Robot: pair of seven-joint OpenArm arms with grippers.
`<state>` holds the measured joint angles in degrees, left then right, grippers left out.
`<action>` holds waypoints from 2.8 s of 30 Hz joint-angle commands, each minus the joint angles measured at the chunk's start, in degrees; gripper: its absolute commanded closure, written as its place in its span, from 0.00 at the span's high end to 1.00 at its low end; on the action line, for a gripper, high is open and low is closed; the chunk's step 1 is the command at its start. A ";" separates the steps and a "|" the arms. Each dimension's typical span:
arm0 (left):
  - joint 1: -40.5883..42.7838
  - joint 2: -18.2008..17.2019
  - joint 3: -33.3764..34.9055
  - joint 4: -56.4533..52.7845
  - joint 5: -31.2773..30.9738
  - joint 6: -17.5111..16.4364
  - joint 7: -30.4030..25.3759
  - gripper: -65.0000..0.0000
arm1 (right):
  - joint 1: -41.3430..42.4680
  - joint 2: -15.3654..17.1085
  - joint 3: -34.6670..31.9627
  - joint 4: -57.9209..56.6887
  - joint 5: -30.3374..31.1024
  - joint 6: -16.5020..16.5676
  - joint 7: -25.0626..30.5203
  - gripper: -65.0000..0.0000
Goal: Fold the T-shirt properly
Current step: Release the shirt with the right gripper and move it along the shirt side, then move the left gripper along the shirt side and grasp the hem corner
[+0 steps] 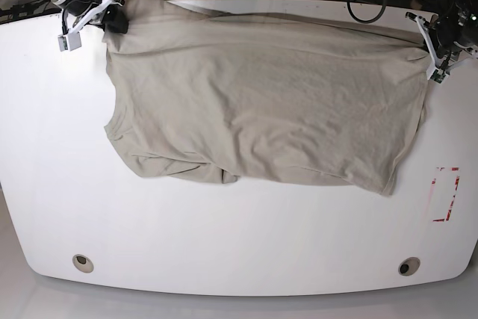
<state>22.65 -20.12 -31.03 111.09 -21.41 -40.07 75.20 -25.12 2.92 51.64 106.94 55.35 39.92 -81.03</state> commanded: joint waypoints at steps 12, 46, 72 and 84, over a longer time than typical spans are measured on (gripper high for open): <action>-0.63 -2.61 2.76 0.78 0.18 0.07 -0.25 0.75 | 14.97 10.66 -0.52 -7.46 -7.75 0.08 1.03 0.78; -7.75 -2.61 -3.22 0.87 0.18 0.07 -0.25 0.68 | 51.10 24.73 -45.79 -64.78 -15.75 0.08 38.88 0.73; -37.56 4.16 -2.16 -19.70 25.32 0.07 -1.22 0.69 | 51.19 20.60 -46.58 -64.78 -15.84 0.08 42.05 0.00; -46.26 4.16 -2.34 -37.29 21.19 0.07 -5.35 0.92 | 50.84 20.51 -46.23 -64.78 -15.75 0.08 41.96 0.00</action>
<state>-21.91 -14.90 -33.41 74.76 2.02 -39.94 70.61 24.21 22.55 5.04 41.25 39.00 39.48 -39.64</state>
